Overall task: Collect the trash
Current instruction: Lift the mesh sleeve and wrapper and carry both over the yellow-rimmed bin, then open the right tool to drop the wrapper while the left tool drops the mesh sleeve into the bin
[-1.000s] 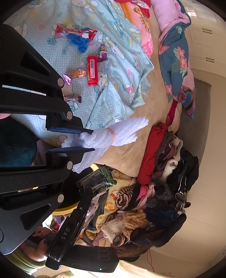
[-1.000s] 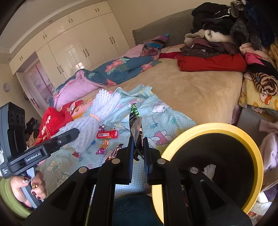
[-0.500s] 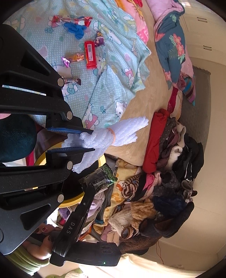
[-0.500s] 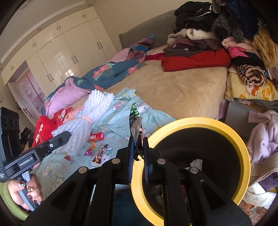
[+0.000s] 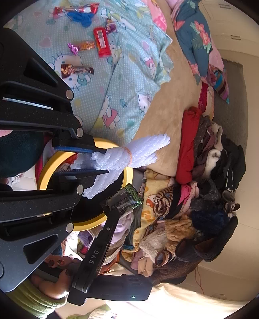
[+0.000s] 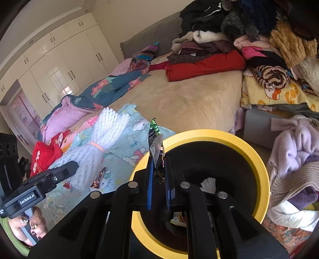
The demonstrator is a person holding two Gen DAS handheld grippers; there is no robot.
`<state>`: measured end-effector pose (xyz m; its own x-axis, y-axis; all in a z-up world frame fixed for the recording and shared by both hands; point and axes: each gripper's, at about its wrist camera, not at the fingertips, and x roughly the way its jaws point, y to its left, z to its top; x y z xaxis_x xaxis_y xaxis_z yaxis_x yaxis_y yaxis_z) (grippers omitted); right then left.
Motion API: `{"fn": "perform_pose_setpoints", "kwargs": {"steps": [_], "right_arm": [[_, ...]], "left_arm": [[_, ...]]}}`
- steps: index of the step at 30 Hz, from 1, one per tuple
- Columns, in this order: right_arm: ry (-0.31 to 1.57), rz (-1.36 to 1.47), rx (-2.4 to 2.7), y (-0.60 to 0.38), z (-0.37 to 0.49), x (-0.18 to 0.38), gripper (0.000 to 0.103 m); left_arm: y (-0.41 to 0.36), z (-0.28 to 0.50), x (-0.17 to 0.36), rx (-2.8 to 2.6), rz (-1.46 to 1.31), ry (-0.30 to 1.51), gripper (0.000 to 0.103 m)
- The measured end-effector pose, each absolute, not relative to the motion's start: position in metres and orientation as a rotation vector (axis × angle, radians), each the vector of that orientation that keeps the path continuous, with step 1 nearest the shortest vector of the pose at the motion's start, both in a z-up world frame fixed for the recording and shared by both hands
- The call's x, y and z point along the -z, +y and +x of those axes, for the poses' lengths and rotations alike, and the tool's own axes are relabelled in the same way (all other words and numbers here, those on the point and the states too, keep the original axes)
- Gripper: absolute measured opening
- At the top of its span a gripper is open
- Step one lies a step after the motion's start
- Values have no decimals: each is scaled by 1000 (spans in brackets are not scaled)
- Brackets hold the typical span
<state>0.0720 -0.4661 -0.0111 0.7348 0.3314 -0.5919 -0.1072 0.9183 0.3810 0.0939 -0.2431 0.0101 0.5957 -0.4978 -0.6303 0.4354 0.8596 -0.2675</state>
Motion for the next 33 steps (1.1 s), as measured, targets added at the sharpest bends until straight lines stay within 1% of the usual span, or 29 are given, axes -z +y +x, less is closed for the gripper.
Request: {"fn": "perform_pose_setpoints", "kwargs": {"steps": [15, 33], "right_arm": [[757, 416, -110, -515, 71, 40, 10], [829, 456, -57, -530, 79, 61, 10]], "left_arm": [[-284, 98, 23, 631, -18, 834, 8], [-309, 112, 68, 679, 6, 935, 9]]}}
